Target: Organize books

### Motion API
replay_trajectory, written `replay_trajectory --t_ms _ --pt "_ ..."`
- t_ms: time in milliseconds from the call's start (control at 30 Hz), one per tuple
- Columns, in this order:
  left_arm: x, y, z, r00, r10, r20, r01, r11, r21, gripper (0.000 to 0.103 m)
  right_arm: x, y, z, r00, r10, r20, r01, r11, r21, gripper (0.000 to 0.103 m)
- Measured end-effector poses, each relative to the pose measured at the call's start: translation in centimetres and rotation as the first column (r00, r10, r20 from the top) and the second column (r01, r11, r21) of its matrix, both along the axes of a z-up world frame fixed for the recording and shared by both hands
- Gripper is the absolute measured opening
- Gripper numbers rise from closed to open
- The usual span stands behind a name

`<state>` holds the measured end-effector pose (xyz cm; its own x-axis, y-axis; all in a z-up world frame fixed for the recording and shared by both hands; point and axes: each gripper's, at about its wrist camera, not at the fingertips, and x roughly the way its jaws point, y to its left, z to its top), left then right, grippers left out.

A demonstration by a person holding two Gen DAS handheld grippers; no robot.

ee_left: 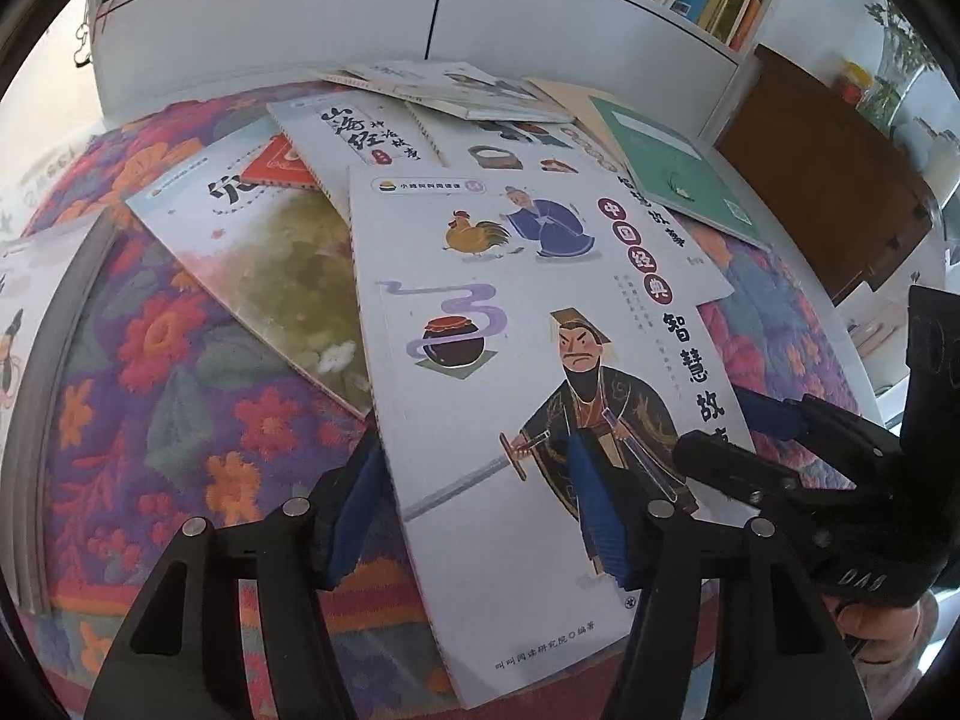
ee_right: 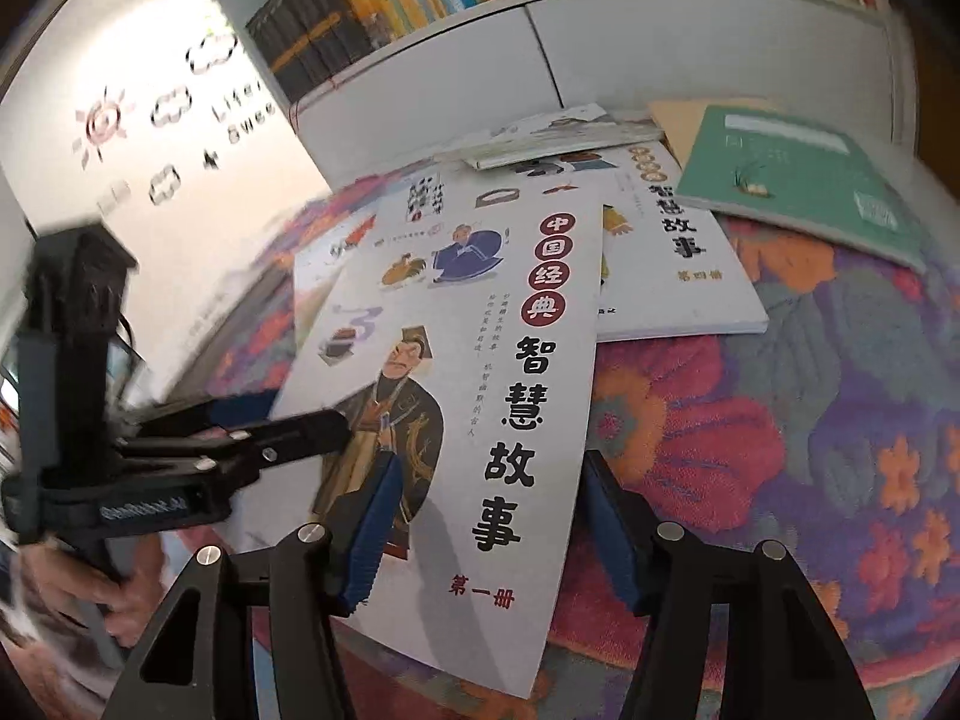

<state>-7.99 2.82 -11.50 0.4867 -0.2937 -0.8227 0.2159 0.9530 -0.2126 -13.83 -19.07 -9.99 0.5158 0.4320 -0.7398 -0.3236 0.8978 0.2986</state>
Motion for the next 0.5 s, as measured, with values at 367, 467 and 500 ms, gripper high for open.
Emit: replay_trajectory --t_ms 367,467,500 --pt "-1.9 0.3 0.0 0.999 -0.036 -0.011 0.036 0.999 0.038 0.062 -1.9 1.6 0.2 0.999 -0.032 -0.003 0.032 0.998 -0.063 0.060" --pt "-4.6 1.4 -0.1 0.998 -0.067 0.013 0.067 0.996 0.051 0.062 -3.6 2.0 0.4 0.998 0.027 -0.049 -0.028 0.999 -0.028 0.060" --pt "-4.9 1.7 -0.1 0.997 -0.081 0.016 0.080 0.996 0.048 0.063 -4.0 2.0 0.5 0.997 0.053 -0.064 -0.054 0.998 -0.010 0.060"
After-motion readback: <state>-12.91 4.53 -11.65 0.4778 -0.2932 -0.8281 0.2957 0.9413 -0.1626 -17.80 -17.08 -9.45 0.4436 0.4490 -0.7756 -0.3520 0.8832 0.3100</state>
